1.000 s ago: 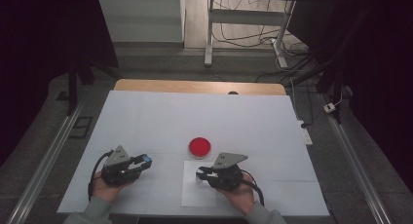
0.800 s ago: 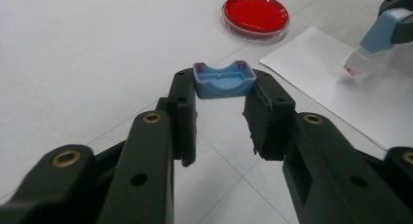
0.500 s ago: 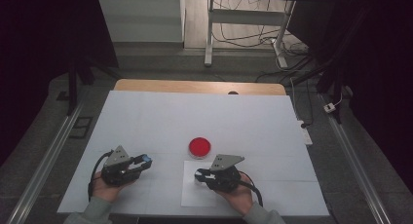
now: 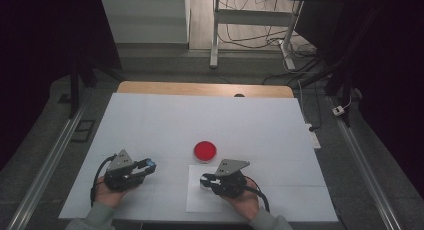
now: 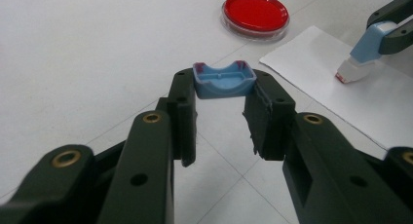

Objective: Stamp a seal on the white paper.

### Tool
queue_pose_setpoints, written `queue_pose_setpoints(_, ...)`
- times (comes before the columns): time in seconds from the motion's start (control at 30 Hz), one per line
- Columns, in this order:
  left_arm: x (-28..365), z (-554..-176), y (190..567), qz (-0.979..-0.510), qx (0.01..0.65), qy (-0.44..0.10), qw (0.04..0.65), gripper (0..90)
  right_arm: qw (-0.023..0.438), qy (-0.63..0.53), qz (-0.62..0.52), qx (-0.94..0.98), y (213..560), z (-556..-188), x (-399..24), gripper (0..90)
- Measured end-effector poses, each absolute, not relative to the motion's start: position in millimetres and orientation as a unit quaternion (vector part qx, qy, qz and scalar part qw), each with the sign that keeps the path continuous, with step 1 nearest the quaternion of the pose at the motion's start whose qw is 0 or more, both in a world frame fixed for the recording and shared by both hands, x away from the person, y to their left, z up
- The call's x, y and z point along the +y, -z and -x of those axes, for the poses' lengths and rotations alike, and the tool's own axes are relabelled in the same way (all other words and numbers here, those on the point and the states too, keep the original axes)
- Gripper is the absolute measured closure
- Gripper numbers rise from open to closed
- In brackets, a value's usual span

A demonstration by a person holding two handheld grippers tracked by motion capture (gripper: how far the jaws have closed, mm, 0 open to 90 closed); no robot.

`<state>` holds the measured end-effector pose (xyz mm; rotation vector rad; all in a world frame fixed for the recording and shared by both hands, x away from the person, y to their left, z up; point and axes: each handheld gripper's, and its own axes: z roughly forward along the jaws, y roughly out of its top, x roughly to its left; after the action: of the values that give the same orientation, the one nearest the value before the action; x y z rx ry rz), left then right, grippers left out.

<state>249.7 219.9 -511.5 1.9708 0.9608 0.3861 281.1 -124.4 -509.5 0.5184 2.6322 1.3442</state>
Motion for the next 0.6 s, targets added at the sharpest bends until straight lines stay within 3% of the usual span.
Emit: queue_pose_setpoints(0.6,219.8,-249.6,511.7,-0.794,0.387,-0.155,0.442,65.3,0.076,-0.438,-0.164,0.881,510.1,-280.5,-123.6,75.5)
